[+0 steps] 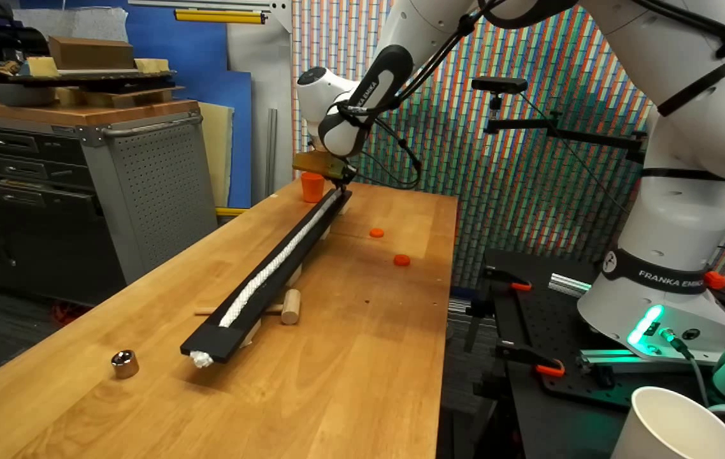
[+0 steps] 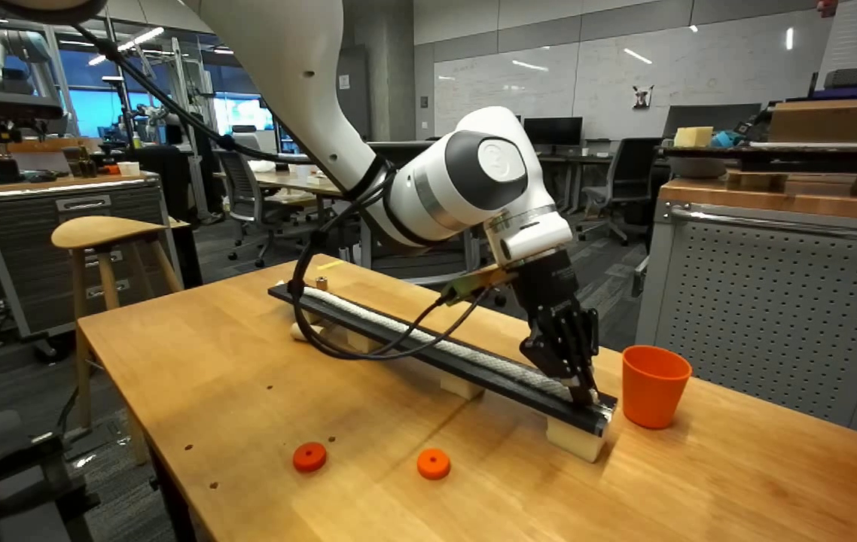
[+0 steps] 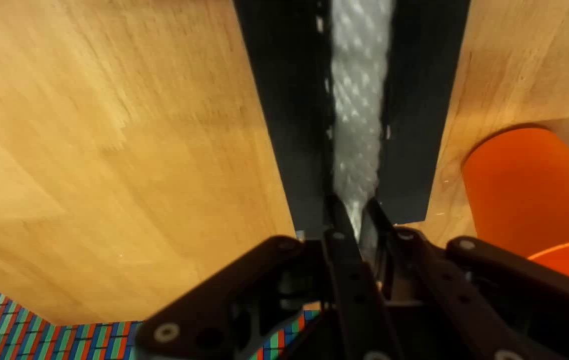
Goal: Stretch the white rope completely in the middle of the black object
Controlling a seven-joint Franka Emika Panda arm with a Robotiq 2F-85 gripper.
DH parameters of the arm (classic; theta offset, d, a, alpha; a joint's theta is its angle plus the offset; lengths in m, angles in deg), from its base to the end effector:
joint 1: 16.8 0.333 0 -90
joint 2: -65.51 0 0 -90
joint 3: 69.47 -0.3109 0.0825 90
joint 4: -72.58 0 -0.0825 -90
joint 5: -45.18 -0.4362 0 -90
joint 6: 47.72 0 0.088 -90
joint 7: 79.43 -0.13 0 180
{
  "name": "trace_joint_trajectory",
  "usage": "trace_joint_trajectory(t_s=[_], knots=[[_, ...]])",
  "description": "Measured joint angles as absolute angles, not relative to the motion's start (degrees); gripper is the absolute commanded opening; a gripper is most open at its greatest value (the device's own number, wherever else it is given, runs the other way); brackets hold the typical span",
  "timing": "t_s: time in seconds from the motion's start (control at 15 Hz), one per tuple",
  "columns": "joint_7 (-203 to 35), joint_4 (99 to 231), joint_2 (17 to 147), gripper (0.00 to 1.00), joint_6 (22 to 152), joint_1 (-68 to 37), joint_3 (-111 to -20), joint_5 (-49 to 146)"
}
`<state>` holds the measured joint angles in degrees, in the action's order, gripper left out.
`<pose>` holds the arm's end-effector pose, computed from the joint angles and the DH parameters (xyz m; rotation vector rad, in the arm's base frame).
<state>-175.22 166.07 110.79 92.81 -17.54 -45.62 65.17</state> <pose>0.6753 -0.2875 0.1354 1.7846 -2.0492 0.4927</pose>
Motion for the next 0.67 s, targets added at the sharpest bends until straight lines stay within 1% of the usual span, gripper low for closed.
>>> trace_joint_trajectory(t_s=[0.4, 0.47, 0.53, 0.6, 0.67], knots=[[-176.47, 165.91, 111.31, 0.03, 93.33, -17.03, -45.04, 65.18], [-176.55, 165.85, 111.36, 0.06, 93.33, -16.99, -45.00, 65.18], [-176.55, 165.79, 111.40, 0.36, 93.33, -16.97, -44.98, 65.19], [-176.55, 165.75, 111.44, 0.37, 93.33, -16.97, -44.98, 65.24], [-176.55, 165.73, 111.47, 0.44, 93.33, -16.97, -44.98, 65.33]])
